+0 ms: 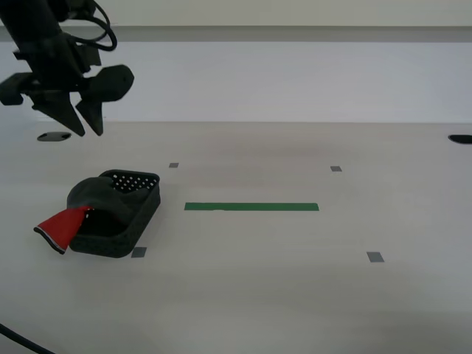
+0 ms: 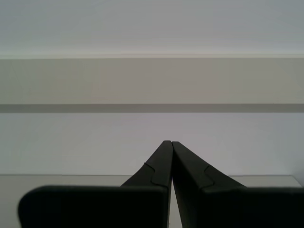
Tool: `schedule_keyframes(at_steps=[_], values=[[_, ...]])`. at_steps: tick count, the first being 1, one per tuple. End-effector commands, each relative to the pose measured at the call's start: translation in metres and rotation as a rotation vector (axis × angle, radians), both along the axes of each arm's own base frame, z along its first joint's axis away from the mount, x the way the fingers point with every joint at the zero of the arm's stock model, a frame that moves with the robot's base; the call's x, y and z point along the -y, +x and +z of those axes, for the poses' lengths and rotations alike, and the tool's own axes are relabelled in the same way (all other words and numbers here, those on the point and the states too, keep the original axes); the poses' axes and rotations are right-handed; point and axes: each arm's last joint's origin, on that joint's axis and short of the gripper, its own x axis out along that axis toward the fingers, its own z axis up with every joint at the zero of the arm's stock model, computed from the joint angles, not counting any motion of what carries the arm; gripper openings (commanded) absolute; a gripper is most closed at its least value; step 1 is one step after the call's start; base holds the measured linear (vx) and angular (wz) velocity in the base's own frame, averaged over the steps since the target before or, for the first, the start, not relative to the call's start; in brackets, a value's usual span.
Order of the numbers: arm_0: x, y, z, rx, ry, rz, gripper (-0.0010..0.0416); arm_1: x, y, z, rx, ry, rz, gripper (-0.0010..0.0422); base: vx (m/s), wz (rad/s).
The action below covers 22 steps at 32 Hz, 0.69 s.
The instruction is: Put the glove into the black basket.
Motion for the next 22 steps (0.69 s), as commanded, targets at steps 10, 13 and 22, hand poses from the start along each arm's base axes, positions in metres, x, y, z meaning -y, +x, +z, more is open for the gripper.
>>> schedule_keyframes(at_steps=[10,13,22], values=[[0.000,0.000,0.001,0.003,0.000,0.000,0.0000,-0.003,-0.018,0.075,0.270,-0.050,0.016,0.0011,0.000,0.000],[0.000,0.000,0.001,0.003,0.000,-0.001,0.0000,-0.003,-0.018,0.075,0.269,-0.050,0.016,0.0011,0.000,0.000],[0.000,0.000,0.001,0.003,0.000,0.000,0.0001,-0.003,-0.018,0.075,0.270,-0.050,0.016,0.0011,0.000,0.000]])
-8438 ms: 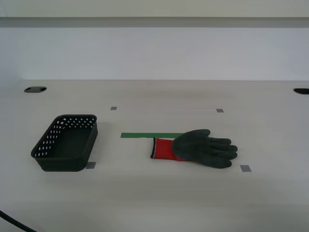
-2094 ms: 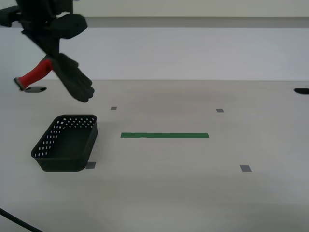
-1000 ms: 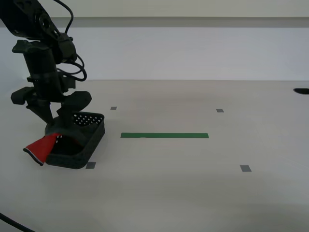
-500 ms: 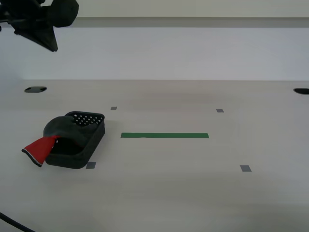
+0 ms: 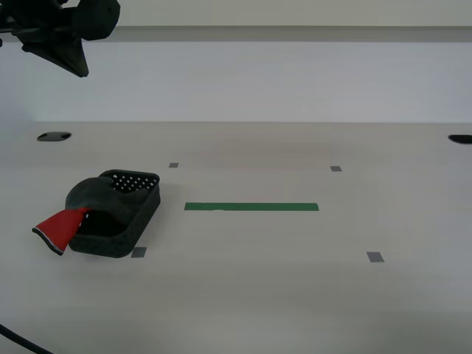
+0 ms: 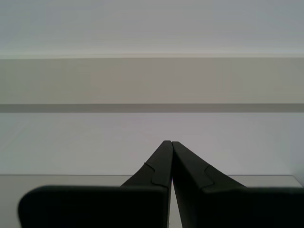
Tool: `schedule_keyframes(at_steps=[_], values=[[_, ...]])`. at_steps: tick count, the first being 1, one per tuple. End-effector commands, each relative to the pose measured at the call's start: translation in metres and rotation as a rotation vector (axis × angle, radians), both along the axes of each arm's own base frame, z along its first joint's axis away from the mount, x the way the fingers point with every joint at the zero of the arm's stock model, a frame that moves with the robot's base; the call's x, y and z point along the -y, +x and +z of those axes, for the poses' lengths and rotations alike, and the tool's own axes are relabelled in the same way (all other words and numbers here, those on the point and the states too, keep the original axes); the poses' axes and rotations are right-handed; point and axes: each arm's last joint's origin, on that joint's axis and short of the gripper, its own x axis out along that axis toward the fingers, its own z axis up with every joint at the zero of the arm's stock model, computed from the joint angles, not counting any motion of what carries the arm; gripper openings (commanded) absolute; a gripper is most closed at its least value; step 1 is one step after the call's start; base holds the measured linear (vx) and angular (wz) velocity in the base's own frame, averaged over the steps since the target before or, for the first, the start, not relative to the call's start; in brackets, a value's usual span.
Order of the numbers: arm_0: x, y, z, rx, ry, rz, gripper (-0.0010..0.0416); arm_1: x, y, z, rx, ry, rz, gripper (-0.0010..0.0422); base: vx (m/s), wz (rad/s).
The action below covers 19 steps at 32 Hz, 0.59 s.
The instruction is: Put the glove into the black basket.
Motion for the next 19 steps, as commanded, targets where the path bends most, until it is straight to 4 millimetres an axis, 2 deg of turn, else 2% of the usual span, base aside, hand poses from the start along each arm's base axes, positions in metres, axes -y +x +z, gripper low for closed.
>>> schedule_keyframes(at_steps=[1,19], values=[[0.0001,0.0001,0.0007,0.004,0.000,0.000,0.0000,0.0001,-0.0001,0.0001,0.000,0.000,0.002,0.0011,0.000,0.000],[0.0000,0.0001,0.0007,0.004,0.000,0.000,0.0001,0.0001,-0.0001,0.0001,0.000,0.000,0.002,0.0011,0.000,0.000]])
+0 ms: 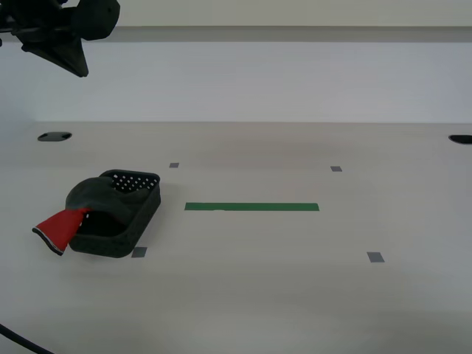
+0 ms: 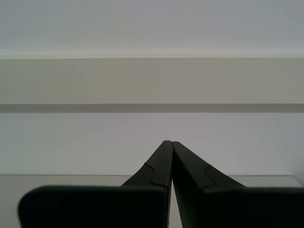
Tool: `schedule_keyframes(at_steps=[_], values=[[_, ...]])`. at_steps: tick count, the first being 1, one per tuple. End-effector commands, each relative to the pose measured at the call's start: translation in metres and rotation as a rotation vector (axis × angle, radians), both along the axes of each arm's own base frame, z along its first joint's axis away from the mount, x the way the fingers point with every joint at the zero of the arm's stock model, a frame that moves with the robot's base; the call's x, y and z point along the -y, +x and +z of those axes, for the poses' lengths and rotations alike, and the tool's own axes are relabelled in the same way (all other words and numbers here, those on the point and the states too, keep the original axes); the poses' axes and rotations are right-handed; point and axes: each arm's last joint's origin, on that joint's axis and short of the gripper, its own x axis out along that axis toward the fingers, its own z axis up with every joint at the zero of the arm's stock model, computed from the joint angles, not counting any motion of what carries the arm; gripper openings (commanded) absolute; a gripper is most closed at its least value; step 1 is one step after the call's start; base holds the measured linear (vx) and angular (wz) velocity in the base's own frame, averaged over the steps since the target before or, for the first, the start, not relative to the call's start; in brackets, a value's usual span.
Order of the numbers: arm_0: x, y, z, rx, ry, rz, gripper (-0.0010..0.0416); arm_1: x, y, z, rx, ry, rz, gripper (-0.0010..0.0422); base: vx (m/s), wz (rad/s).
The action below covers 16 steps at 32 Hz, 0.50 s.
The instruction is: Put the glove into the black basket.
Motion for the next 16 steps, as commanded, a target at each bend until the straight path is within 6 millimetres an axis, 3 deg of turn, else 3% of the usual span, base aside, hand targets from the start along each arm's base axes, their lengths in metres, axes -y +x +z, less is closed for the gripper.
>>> schedule_keyframes(at_steps=[1,16], values=[[-0.0001,0.0001,0.0007,0.004,0.000,0.000,0.0001,0.0001,-0.0001,0.0001,0.000,0.000,0.002,0.0011,0.000,0.000],[0.0000,0.0001,0.0007,0.004,0.000,0.000,0.0000,0.0000,0.0000,0.0001,0.000,0.000,0.002,0.0011,0.000,0.000]])
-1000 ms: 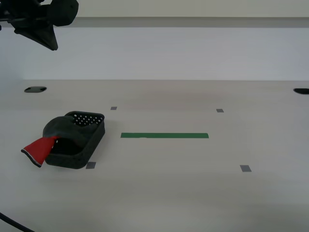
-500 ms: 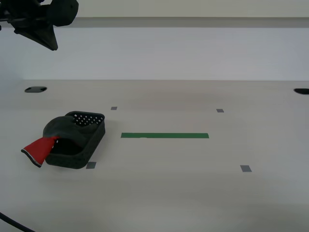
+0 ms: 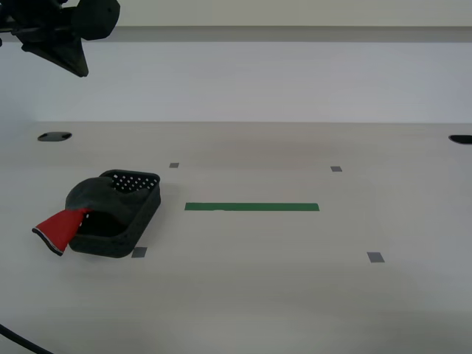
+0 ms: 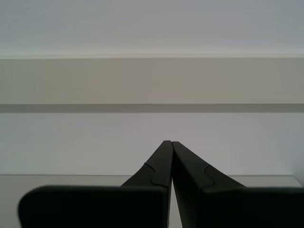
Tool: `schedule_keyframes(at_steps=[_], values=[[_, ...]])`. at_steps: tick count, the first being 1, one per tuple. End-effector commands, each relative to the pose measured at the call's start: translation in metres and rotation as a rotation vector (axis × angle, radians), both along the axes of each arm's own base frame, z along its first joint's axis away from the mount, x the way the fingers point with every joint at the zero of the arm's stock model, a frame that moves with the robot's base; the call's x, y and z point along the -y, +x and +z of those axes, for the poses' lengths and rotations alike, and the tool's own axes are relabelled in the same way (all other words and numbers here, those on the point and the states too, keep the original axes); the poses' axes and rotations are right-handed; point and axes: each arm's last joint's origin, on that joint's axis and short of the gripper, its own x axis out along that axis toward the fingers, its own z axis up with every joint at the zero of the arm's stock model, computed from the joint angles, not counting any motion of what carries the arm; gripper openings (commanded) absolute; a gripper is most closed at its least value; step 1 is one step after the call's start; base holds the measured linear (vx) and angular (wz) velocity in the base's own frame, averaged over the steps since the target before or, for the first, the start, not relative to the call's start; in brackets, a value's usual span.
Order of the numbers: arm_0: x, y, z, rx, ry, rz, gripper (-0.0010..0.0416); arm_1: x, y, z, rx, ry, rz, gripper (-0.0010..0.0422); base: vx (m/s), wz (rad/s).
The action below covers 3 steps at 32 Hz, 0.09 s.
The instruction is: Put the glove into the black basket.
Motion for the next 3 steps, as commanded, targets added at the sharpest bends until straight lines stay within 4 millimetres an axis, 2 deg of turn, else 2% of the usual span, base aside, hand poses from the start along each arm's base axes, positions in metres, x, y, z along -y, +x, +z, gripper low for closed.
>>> schedule_keyframes(at_steps=[1,3], values=[[0.0001,0.0001,0.0007,0.004,0.000,0.000,0.0001,0.0000,0.0000,0.0001,0.000,0.000,0.002,0.0011,0.000,0.000],[0.0002,0.0001,0.0007,0.004,0.000,-0.001,0.0000,0.0001,-0.0001,0.0001,0.000,0.000,0.002,0.0011,0.000,0.000]])
